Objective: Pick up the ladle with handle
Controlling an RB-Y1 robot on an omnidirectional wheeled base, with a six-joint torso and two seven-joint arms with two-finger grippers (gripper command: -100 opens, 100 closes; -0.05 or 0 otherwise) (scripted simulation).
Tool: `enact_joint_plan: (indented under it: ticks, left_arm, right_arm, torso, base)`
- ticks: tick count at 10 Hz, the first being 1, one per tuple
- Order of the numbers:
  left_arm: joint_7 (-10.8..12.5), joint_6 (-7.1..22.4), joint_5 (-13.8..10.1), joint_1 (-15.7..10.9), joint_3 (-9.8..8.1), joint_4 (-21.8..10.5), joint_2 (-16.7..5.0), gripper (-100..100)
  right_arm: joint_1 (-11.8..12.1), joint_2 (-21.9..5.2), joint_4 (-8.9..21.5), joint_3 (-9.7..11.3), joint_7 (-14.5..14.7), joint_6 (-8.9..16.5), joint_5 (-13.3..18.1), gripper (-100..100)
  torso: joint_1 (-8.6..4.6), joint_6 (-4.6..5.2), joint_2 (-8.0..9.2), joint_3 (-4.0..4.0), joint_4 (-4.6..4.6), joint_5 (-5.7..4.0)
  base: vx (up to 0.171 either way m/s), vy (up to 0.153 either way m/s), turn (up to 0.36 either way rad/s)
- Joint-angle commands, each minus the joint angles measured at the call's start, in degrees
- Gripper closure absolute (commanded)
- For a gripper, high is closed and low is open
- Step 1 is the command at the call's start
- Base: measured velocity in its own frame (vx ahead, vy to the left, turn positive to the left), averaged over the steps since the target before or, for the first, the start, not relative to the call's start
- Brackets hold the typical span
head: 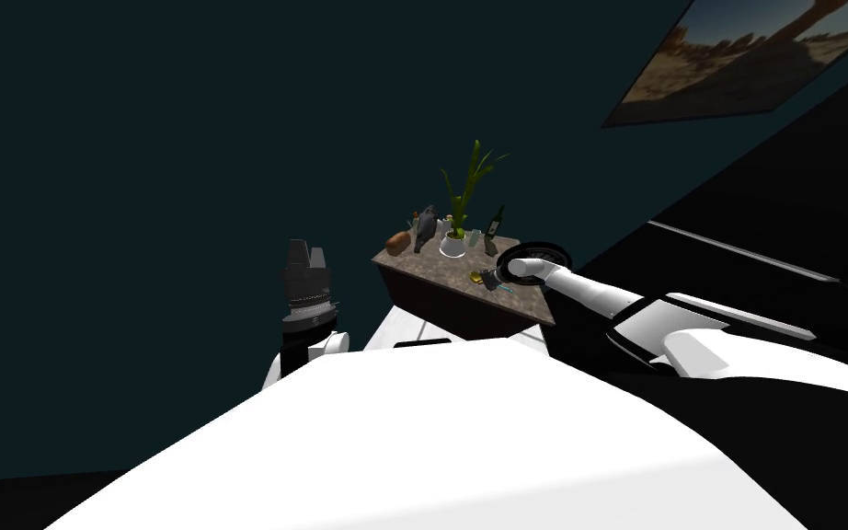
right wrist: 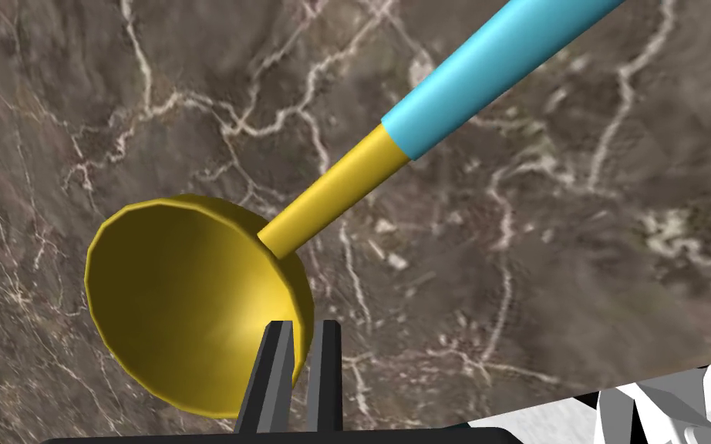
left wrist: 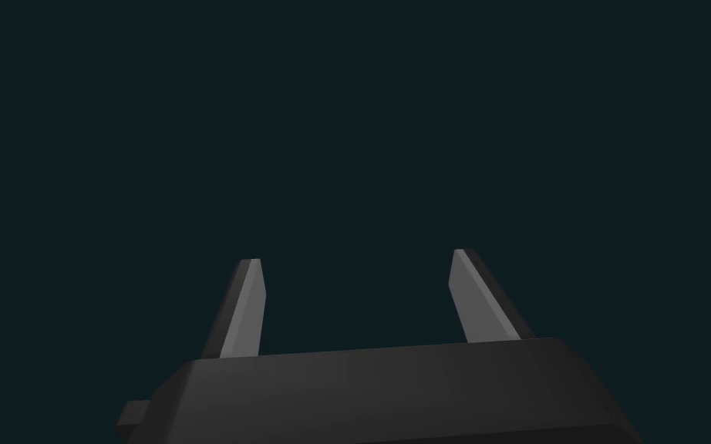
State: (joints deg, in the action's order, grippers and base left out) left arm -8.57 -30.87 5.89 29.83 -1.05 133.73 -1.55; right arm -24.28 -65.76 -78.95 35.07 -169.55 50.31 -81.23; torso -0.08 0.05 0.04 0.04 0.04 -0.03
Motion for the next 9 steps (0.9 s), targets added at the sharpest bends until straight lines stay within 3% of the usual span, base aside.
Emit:
enact_joint_plan:
  ticks: [1, 3, 4, 5, 8, 9]
  left_arm:
    - [0.0, 0.0, 0.0, 0.0, 0.00, 0.0, 0.0, 0]
    - [0.0, 0.0, 0.0, 0.0, 0.00, 0.0, 0.0, 0]
    - [0.0, 0.0, 0.0, 0.0, 0.00, 0.0, 0.0, 0]
    - [0.0, 0.0, 0.0, 0.0, 0.00, 0.0, 0.0, 0]
    - [0.0, 0.0, 0.0, 0.0, -0.01, 0.0, 0.0, 0]
    - [0.0, 0.0, 0.0, 0.0, -0.01, 0.0, 0.0, 0]
  right_arm:
    - [0.0, 0.0, 0.0, 0.0, 0.0, 0.0, 0.0, 100]
    - [0.0, 0.0, 0.0, 0.0, 0.0, 0.0, 0.0, 100]
    - [0.0, 0.0, 0.0, 0.0, -0.1, 0.0, 0.0, 0]
    - [0.3, 0.5, -0.8, -0.5, 0.0, 0.5, 0.6, 100]
    - [1.9, 3.0, -5.7, -4.1, 0.5, 4.9, 3.9, 100]
    - [1.9, 3.0, -5.8, -4.1, 0.5, 4.9, 3.9, 100]
  torso:
    - [0.00, 0.00, 0.00, 0.00, 0.00, 0.00]
    - [-0.01, 0.01, -0.04, -0.03, -0.02, 0.00]
    - [-0.01, 0.00, -0.04, -0.03, -0.02, 0.00]
    - [-0.01, 0.00, -0.04, -0.03, -0.02, 0.00]
    - [0.00, 0.01, -0.47, -0.25, -0.08, 0.01]
    - [0.01, 0.04, -0.49, -0.28, -0.10, 0.02]
  base:
    - [0.000, 0.000, 0.000]
    - [0.000, 0.000, 0.000]
    - [0.000, 0.000, 0.000]
    - [0.043, -0.002, -0.217]
    - [0.123, 0.007, -0.309]
    - [0.072, 0.017, -0.108]
